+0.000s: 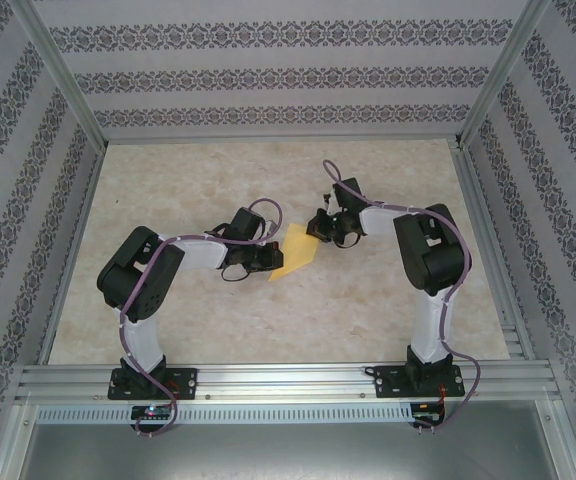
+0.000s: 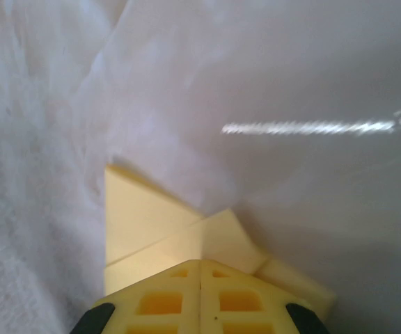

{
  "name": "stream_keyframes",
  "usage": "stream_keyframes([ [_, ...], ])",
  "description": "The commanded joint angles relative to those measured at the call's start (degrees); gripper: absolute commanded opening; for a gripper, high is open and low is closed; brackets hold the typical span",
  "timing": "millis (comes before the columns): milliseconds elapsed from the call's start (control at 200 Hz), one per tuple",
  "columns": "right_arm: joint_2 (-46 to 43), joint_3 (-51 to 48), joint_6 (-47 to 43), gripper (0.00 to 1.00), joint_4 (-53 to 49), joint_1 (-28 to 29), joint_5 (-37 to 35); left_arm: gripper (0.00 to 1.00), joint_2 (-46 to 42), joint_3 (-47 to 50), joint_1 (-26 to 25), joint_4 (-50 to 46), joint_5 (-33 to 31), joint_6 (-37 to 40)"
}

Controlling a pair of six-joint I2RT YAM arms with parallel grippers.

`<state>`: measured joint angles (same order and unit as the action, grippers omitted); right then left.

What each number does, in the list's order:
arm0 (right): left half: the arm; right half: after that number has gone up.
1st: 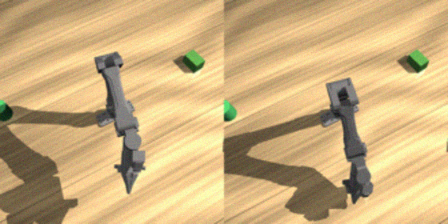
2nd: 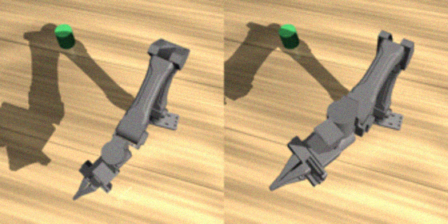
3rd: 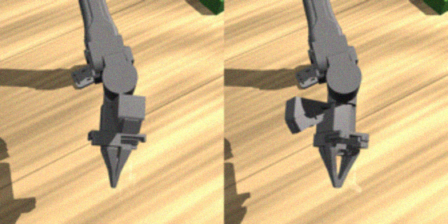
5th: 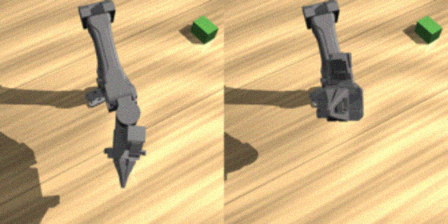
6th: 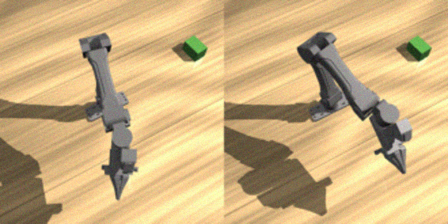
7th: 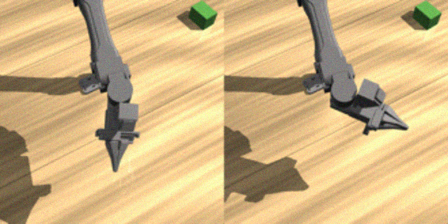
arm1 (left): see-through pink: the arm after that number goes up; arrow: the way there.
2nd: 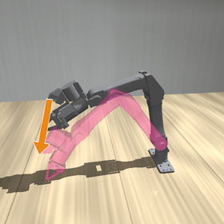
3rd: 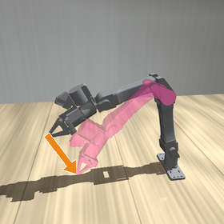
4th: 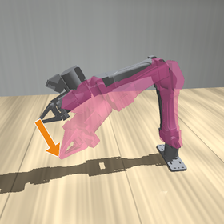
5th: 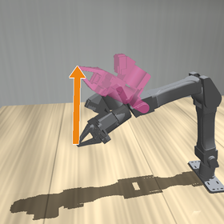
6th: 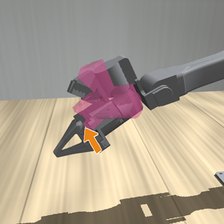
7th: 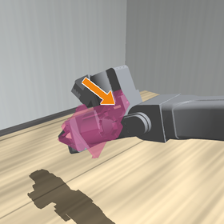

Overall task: Fold a paper plane with a square sheet of paper (pick it up from the middle)
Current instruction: Fourth fold the wing at the center of the table.

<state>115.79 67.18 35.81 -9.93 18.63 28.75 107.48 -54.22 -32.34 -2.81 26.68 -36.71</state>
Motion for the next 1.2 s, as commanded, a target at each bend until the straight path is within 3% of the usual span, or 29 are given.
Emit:
stream_keyframes([
  [0, -0.75, 1.88, -3.17, 0.00, -1.89, -3.66, -8.76, 0.00, 3.81, 3.73, -0.46, -10.86, -4.01, 0.33],
  [170, -7.27, 0.47, -4.07, 0.00, -0.34, -2.75, -4.74, 0.00, 3.79, 3.42, -0.45, -10.86, -3.98, 0.32],
  [330, -12.29, -3.41, -2.90, 0.00, 1.22, 1.65, -3.73, 0.00, 3.77, 3.30, -0.51, -10.91, -4.15, 0.33],
  [624, -4.47, -2.41, -0.04, 0.00, 4.04, 7.46, 1.84, 0.00, 3.83, 2.75, -0.52, -11.53, -4.21, 0.59],
  [824, -0.73, -1.69, 0.30, 0.00, 4.47, 5.69, 0.54, 0.00, 3.75, 2.88, -0.47, -11.69, -4.09, 0.68],
  [1194, 2.47, 0.18, 0.77, 0.00, 3.72, -2.51, -4.84, 0.00, 3.96, 3.37, -0.45, -10.73, -3.67, 0.39],
])
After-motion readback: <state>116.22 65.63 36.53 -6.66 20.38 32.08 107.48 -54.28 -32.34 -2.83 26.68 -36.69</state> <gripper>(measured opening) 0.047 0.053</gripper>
